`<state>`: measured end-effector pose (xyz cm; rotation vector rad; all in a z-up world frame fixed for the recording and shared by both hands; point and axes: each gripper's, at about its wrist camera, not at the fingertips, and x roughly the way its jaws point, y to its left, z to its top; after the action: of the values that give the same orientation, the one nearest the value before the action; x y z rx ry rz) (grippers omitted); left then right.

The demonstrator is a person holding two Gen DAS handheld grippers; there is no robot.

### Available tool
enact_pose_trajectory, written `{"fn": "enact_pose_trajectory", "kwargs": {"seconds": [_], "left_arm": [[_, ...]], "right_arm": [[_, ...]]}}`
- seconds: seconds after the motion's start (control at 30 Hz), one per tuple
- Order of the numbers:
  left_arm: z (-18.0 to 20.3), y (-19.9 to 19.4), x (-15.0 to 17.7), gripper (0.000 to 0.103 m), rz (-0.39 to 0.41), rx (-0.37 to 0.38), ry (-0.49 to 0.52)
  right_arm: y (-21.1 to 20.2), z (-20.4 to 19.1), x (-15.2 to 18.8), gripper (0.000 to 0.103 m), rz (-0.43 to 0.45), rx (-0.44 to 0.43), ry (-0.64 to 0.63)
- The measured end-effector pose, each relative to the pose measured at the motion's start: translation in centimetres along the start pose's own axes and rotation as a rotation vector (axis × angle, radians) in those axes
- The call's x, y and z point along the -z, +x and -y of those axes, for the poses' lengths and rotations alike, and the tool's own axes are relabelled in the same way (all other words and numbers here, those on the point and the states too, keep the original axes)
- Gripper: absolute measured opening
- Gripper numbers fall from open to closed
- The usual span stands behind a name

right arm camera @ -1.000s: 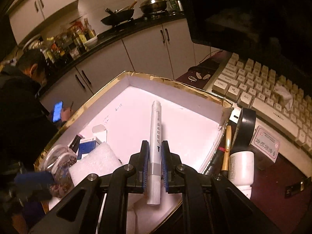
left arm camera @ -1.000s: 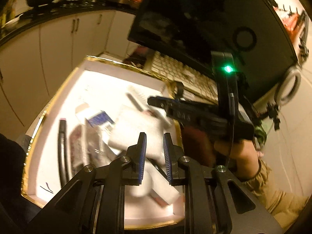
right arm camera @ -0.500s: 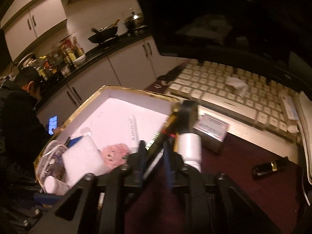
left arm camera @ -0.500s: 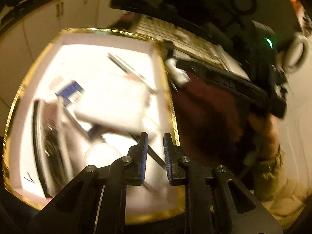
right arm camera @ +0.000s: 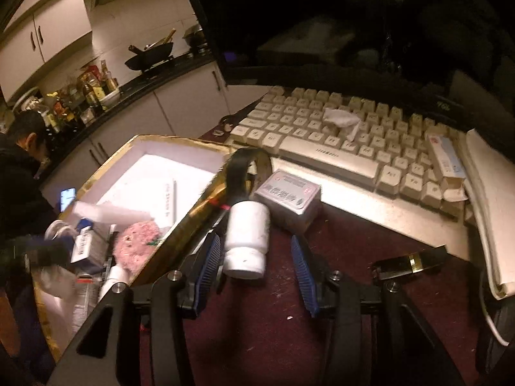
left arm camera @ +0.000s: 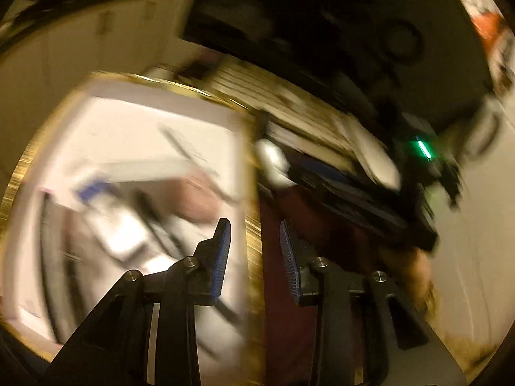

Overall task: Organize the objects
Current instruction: 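Move both grippers back to the desk and grasp the white pill bottle with the right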

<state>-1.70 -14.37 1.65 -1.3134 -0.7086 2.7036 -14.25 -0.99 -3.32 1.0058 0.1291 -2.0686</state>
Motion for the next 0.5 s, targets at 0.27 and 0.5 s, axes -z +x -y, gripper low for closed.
{"fn": "enact_pose_trajectory", "kwargs": {"seconds": [0.27, 0.5], "left_arm": [[2.0, 2.5, 2.8, 0.029, -0.092, -0.023, 0.068], [1.1, 1.8, 2.8, 0.029, -0.079, -0.054, 0.053]], "right_arm": [[0.6, -1.3, 0.3, 0.046, -0.052, -0.062, -0.024], [1.1, -1.7, 0.4, 0.046, -0.069, -0.043, -0.035]]}}
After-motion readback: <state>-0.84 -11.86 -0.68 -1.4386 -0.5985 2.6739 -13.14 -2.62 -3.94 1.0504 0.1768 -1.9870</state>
